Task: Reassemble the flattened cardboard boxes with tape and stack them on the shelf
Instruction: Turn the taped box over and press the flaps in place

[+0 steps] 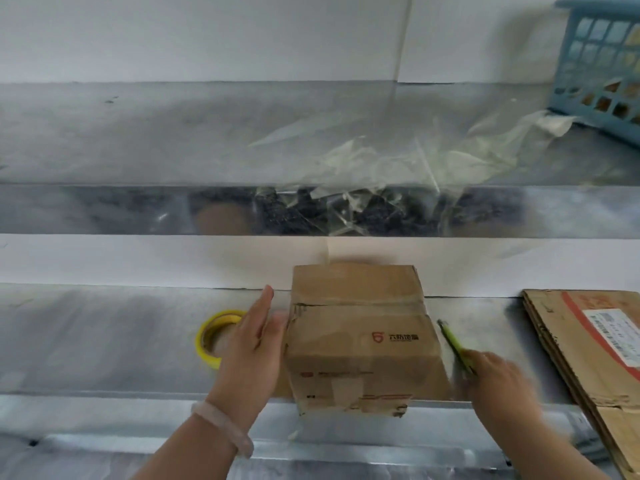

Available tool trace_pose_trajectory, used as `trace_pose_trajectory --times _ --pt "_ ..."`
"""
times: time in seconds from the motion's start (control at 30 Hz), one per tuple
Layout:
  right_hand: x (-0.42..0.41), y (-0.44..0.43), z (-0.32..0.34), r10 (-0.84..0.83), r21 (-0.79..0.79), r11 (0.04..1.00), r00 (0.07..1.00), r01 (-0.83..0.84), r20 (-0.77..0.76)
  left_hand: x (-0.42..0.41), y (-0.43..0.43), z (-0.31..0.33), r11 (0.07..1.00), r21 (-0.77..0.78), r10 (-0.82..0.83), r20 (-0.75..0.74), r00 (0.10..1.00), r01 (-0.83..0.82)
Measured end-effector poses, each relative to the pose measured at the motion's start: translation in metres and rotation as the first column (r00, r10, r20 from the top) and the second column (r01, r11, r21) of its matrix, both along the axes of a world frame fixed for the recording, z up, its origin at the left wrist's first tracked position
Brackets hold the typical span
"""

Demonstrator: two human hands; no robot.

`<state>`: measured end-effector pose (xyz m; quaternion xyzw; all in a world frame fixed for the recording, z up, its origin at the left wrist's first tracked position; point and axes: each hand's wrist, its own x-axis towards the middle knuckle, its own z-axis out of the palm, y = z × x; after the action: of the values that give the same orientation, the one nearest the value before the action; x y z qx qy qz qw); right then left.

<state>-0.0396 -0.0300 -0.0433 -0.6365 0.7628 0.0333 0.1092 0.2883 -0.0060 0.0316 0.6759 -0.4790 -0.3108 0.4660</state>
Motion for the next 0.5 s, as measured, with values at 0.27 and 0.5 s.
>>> trace_pose_trajectory --times 0.27,0.5 --pt "0.074 -0.003 0.090 -0.056 -0.121 0.956 0.568 0.269 0.821 -0.025 -0.008 0.022 0.982 0.179 -0.052 -0.039 0.998 0.058" --pt "0.101 -0.004 0.090 -0.086 -0.016 0.986 0.591 0.165 0.802 -0.036 -0.008 0.011 0.979 0.195 -0.042 -0.079 0.996 0.057"
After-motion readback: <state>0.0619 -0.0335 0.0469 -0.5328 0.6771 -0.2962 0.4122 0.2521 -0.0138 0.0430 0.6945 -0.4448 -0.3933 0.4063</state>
